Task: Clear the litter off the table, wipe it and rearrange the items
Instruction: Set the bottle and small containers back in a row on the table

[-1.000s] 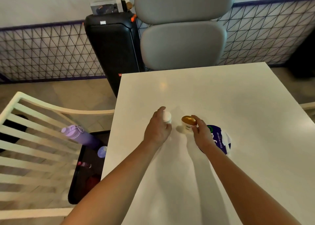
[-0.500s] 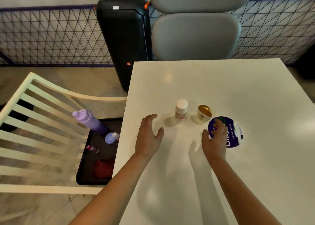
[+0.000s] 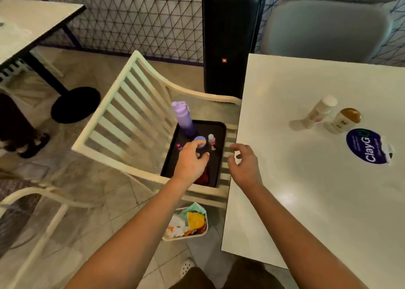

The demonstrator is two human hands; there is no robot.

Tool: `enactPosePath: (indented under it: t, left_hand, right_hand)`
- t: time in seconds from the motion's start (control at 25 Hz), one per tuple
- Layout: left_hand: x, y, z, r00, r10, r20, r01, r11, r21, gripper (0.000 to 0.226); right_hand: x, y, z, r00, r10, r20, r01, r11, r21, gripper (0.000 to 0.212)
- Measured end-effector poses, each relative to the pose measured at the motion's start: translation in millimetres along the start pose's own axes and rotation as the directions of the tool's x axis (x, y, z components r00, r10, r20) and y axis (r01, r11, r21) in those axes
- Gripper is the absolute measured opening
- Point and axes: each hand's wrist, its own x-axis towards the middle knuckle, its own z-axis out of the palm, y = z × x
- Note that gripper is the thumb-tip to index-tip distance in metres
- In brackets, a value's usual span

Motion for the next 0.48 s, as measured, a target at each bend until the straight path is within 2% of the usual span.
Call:
enactPosePath:
  t: [0.16, 0.32, 0.48]
  left_hand:
    - [-19, -58, -62, 0.996, -0.092, -0.015, 0.092, 0.996, 0.003, 0.029]
    - [-22, -96, -93, 0.986, -0.157, -0.061, 0.157, 0.988, -0.007, 0.027]
    - [-15, -128, -99, 0.977, -0.207, -0.041, 0.207, 0.978, -0.003, 0.035]
  right_hand:
    - [-20, -22, 57, 0.992, 0.072, 0.099, -0.073, 0.997, 0.003, 0.024]
    - [-17, -25, 93, 0.963, 0.142, 0.231, -0.129, 0.989, -0.071, 0.024]
    - [3, -22, 110, 0.954, 0.238, 0.180, -0.240, 0.971, -0.014, 0.022]
